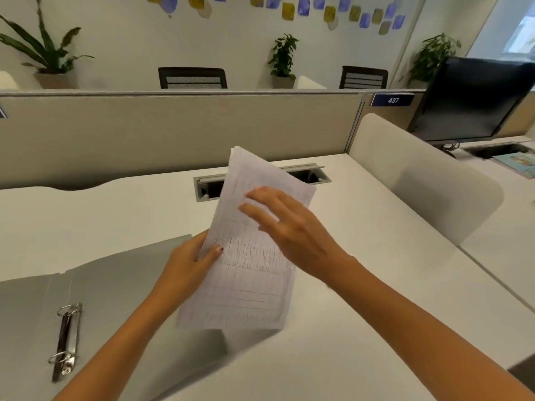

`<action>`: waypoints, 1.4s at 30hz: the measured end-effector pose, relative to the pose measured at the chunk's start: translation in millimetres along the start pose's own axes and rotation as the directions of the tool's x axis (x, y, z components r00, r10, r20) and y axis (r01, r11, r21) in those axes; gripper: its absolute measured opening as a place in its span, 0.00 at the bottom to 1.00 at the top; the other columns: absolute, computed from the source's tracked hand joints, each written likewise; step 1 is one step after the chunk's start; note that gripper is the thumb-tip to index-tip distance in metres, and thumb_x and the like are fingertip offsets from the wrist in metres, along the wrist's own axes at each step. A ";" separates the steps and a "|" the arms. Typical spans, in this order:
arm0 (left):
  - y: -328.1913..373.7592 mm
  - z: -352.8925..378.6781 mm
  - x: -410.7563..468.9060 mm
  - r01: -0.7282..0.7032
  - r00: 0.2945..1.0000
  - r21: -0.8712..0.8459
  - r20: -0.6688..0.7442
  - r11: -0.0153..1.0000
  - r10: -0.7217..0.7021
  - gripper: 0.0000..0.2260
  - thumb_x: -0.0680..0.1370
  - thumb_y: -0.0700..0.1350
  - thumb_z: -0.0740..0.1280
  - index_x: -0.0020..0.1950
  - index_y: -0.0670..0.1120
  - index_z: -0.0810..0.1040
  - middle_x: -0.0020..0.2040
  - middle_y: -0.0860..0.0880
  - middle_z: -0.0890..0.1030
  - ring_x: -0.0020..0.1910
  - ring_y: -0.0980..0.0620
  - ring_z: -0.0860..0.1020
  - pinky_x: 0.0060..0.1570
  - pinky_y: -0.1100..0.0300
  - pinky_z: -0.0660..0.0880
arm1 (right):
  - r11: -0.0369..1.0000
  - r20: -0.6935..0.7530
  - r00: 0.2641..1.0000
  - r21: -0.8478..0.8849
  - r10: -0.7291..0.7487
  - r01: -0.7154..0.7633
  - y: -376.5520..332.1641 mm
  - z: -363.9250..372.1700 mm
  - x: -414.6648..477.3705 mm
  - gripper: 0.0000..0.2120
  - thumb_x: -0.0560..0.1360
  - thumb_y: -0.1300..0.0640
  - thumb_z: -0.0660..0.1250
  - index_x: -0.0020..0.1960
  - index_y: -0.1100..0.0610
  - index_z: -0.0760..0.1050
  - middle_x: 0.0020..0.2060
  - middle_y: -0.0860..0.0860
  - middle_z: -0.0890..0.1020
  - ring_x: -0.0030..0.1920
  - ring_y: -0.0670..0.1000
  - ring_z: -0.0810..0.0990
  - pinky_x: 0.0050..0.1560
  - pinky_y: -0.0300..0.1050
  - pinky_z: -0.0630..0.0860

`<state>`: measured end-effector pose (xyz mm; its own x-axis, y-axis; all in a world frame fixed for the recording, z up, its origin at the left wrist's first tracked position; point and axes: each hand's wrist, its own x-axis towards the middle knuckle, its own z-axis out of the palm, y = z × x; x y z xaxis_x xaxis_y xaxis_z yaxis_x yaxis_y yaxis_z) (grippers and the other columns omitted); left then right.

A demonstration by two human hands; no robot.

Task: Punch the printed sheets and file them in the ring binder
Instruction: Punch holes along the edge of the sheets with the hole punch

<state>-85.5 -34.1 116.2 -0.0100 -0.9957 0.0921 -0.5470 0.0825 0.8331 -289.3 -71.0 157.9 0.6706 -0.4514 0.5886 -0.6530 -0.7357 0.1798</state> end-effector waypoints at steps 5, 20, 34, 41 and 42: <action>23.0 -24.3 -3.8 -0.217 0.975 0.367 0.040 0.904 0.218 0.14 0.81 0.49 0.58 0.66 0.53 0.71 0.50 0.50 0.81 0.40 0.55 0.76 0.40 0.68 0.71 | 0.993 -0.035 0.992 -0.027 -0.119 0.118 -23.5 -10.4 30.7 0.20 0.71 0.62 0.71 0.62 0.62 0.75 0.57 0.59 0.80 0.59 0.59 0.77 0.60 0.50 0.74; 6.1 -60.2 -11.6 0.198 0.711 0.393 -0.689 0.898 0.144 0.48 0.67 0.66 0.68 0.76 0.45 0.48 0.78 0.39 0.50 0.76 0.34 0.47 0.68 0.31 0.41 | 0.806 -0.089 0.858 0.402 0.506 -0.433 -15.0 -20.5 12.8 0.05 0.74 0.60 0.70 0.49 0.58 0.79 0.43 0.51 0.83 0.41 0.45 0.79 0.43 0.32 0.76; -38.8 -6.9 -22.6 0.421 0.885 -0.491 0.040 0.762 -0.464 0.05 0.78 0.40 0.66 0.52 0.44 0.80 0.45 0.46 0.86 0.42 0.49 0.85 0.43 0.56 0.80 | 0.051 0.295 0.293 0.619 0.909 -0.783 -10.7 11.4 -64.8 0.08 0.72 0.54 0.72 0.51 0.52 0.79 0.45 0.45 0.84 0.43 0.47 0.83 0.42 0.38 0.77; -53.2 17.1 -16.4 0.424 0.880 -0.503 0.034 0.753 -0.473 0.07 0.76 0.38 0.69 0.53 0.41 0.81 0.45 0.45 0.86 0.43 0.49 0.85 0.50 0.50 0.81 | -0.095 0.339 0.130 0.573 0.932 -0.814 -2.3 42.0 -97.7 0.08 0.71 0.54 0.72 0.50 0.49 0.80 0.45 0.46 0.84 0.45 0.48 0.83 0.46 0.46 0.80; -54.1 22.3 -15.0 0.427 0.878 -0.489 0.024 0.761 -0.478 0.07 0.75 0.38 0.70 0.52 0.41 0.81 0.45 0.45 0.86 0.42 0.49 0.85 0.49 0.50 0.81 | -0.107 0.346 0.113 0.557 0.931 -0.823 0.3 47.8 -102.7 0.08 0.71 0.53 0.72 0.50 0.48 0.80 0.46 0.46 0.83 0.45 0.48 0.83 0.48 0.48 0.80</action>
<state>-74.4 -24.6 57.6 0.2324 -0.9149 -0.3301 -0.0107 -0.3417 0.9397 -341.5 -49.0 59.8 -0.4105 -0.9111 -0.0384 -0.2864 0.1687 -0.9432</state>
